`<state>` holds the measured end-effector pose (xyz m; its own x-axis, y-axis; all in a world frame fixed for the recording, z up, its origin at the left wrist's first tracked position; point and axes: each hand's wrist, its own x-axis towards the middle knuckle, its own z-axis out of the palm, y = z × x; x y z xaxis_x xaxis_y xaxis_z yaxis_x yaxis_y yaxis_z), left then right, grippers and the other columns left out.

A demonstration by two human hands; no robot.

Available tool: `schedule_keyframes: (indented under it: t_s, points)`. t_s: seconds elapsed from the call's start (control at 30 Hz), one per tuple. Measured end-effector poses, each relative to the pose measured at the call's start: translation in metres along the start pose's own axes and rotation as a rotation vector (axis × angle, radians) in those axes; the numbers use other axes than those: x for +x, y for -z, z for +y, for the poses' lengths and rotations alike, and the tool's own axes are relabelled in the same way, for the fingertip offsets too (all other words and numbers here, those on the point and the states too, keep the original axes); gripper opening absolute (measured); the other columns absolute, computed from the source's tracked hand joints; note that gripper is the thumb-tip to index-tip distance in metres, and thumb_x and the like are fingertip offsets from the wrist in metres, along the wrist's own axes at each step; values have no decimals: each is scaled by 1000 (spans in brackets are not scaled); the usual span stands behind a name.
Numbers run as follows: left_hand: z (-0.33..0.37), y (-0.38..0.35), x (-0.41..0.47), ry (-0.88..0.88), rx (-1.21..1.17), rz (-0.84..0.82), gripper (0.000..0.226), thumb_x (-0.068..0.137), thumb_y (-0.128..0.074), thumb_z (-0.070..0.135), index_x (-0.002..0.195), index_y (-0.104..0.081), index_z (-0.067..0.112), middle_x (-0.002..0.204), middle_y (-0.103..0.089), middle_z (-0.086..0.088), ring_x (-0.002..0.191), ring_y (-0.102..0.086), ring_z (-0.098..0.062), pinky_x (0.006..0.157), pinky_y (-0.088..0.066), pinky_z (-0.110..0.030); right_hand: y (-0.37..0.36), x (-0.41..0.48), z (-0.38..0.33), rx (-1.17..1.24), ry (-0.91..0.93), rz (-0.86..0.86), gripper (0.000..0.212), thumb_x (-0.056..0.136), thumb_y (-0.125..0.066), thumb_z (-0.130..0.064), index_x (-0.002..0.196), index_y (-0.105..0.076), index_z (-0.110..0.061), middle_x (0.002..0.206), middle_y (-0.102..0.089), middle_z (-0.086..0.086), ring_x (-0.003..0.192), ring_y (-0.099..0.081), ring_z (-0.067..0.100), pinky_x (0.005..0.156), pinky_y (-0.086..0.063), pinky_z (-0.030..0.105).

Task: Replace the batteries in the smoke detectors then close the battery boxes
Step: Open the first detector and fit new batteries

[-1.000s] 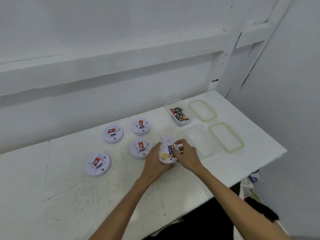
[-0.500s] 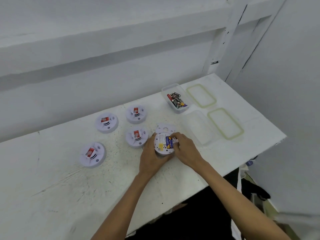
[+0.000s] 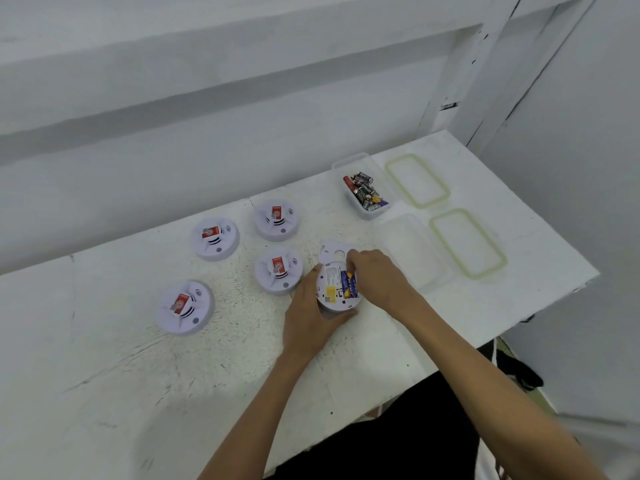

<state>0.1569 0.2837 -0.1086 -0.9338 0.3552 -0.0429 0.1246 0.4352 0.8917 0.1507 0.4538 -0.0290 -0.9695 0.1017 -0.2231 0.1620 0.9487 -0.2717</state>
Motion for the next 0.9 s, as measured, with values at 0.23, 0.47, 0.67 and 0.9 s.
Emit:
schedule_keyframes:
  t_s: [0.23, 0.47, 0.67, 0.9]
  points:
    - [0, -1, 2, 33, 18, -29, 107, 66, -88, 58, 154, -37, 25, 144, -46, 17, 130, -39, 5, 99, -21, 5, 2, 0, 6, 264, -45, 86, 19, 97, -47, -24, 87, -55, -10, 76, -64, 9, 68, -60, 26, 53, -47, 37]
    - [0, -2, 2, 28, 23, -8, 110, 65, -80, 72, 155, -35, 27, 146, -45, 18, 133, -42, 1, 105, -29, -8, -6, -8, 11, 368, -55, 134, 22, 87, -68, -28, 101, -57, -16, 99, -53, -2, 83, -54, 16, 70, -48, 28]
    - [3, 0, 3, 27, 38, -3, 106, 68, -85, 62, 154, -37, 26, 151, -49, 8, 136, -45, -7, 109, -35, -22, -11, -14, 9, 473, -79, 261, 14, 84, -73, -24, 91, -62, -17, 84, -59, -5, 69, -52, 8, 63, -44, 23]
    - [3, 3, 0, -1, 64, 15, 107, 68, -84, 64, 155, -35, 26, 152, -48, 9, 138, -44, -8, 112, -40, -30, 16, -21, 17, 712, -118, 490, 10, 87, -72, -16, 96, -68, -19, 81, -71, -6, 67, -68, 4, 63, -52, 13]
